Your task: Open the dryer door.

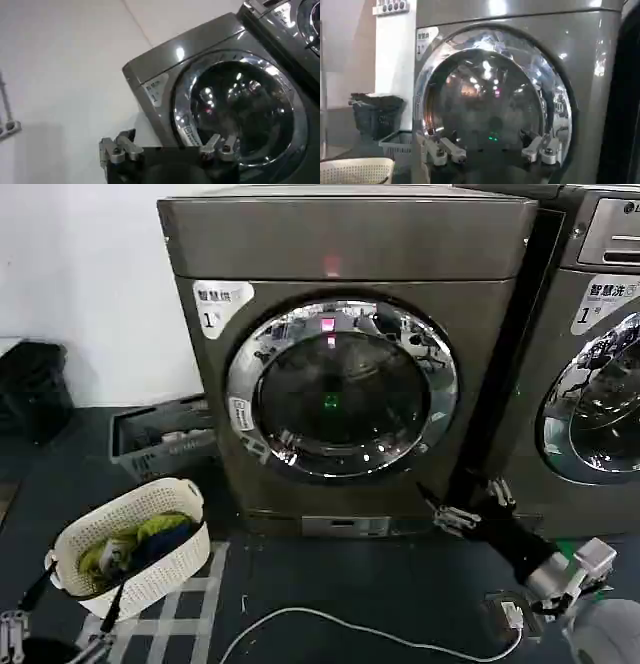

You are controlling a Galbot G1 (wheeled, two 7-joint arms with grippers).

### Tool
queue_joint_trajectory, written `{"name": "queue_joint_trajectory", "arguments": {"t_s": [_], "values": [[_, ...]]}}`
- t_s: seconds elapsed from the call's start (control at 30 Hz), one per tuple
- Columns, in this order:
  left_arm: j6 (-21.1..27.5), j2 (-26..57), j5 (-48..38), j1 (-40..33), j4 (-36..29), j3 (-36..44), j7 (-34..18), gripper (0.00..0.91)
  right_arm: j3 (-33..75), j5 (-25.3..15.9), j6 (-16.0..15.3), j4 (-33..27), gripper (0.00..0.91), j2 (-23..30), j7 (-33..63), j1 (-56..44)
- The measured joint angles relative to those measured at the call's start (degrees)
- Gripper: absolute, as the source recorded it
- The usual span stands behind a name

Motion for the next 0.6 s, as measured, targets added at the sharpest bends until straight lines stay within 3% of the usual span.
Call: {"name": "queue_joint_trajectory", "arguments": {"t_s": [0.17, 0.6], "values": [[0.0, -0.2, 0.0, 0.3, -0.3, -0.1, 0.0, 0.907, -3.8, -0.9, 3.6, -3.3, 0.907, -1.4, -0.6, 2.8], [0.2, -2.6, 2.1, 1.7, -3.1, 0.0, 0.0, 0.907, -16.6, 1.6, 7.9, -13.8, 0.907, -3.0, -1.2, 15.5]]}}
